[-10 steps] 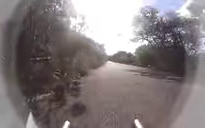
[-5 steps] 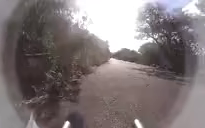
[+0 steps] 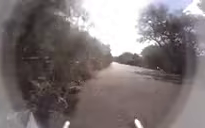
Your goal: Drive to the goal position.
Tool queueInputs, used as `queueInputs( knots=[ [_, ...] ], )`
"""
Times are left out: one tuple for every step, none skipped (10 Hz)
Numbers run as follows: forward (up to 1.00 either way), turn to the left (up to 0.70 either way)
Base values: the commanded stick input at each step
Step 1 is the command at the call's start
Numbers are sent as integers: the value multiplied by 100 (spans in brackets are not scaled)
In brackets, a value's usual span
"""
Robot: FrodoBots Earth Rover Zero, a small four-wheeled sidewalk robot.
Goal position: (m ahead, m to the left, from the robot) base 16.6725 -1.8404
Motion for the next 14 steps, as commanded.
queueInputs(
  knots=[
    [70,-34],
    [70,-34],
    [70,-28],
    [70,-24],
    [70,-20],
    [70,-10],
    [70,-9],
    [70,-7],
    [70,-5],
    [70,-5],
    [70,-2],
    [70,-1],
    [70,0],
    [70,0]
  ],
)
